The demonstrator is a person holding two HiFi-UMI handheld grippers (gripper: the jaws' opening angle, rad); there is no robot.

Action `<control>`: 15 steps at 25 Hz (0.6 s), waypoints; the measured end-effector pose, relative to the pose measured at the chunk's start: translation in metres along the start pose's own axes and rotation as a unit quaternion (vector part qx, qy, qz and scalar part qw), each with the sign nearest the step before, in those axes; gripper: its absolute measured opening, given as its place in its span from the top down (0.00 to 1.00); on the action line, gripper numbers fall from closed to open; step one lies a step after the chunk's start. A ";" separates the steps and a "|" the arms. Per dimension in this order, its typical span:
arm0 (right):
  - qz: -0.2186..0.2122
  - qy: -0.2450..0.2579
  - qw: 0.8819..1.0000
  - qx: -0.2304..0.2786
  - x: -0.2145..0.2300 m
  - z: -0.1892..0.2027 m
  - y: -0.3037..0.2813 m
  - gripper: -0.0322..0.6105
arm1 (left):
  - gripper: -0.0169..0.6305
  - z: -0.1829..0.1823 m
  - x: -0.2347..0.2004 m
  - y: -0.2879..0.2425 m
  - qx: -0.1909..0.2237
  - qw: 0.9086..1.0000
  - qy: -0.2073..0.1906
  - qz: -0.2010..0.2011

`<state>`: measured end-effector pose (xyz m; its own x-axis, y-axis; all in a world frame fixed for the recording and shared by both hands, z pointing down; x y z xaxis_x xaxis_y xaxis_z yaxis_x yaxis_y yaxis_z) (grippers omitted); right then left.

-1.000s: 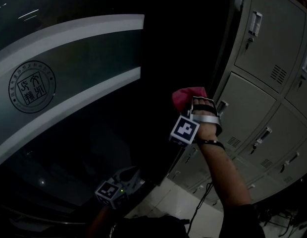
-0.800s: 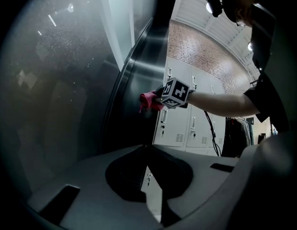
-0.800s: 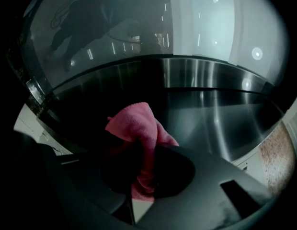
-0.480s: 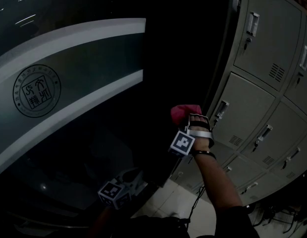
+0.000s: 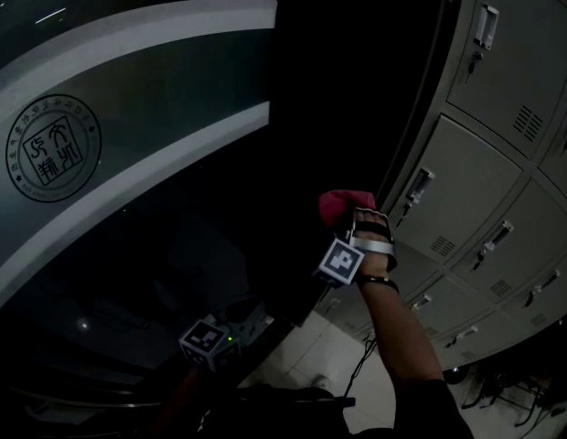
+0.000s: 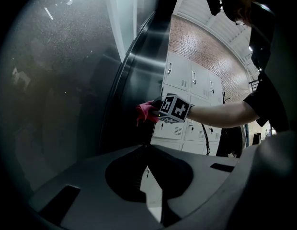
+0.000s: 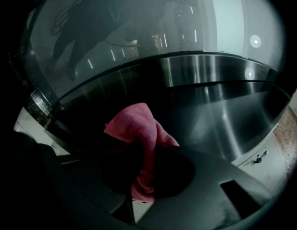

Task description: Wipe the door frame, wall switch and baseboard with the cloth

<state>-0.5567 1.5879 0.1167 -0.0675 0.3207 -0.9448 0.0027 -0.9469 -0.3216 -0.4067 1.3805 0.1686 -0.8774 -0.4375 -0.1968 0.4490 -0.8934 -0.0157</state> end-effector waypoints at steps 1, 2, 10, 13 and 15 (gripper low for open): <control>-0.005 -0.002 1.000 0.000 -0.005 0.001 -0.001 0.86 | 0.98 0.002 0.000 -0.001 -0.005 1.000 -0.002 0.002; -0.009 -0.003 1.000 0.000 -0.009 0.002 -0.003 0.86 | 0.98 0.004 0.000 -0.002 -0.010 1.000 -0.004 0.004; -0.043 -0.011 0.999 -0.001 -0.053 0.003 -0.018 0.86 | 0.98 0.016 -0.009 -0.005 -0.022 1.000 0.013 -0.003; -0.057 -0.013 0.998 -0.002 -0.071 0.006 -0.023 0.86 | 0.98 0.025 -0.013 -0.006 -0.036 0.999 0.015 -0.006; -0.061 -0.013 0.998 -0.004 -0.079 0.007 -0.026 0.86 | 0.98 0.031 -0.018 -0.006 -0.042 0.999 0.018 -0.011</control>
<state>-0.5586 1.5874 0.1999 -0.0928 0.4324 -0.8969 0.0006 -0.9007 -0.4344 -0.3990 1.3905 0.2029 -0.8807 -0.4134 -0.2312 0.4444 -0.8900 -0.1017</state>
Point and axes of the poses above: the fingertips, and each gripper's own axes: y backward along the fingers, x to its right, z out of its underside, the point moved 2 cm from there along y, backward along the fingers, and after that the axes turned 8 degrees about -z, right-handed, at the moved point
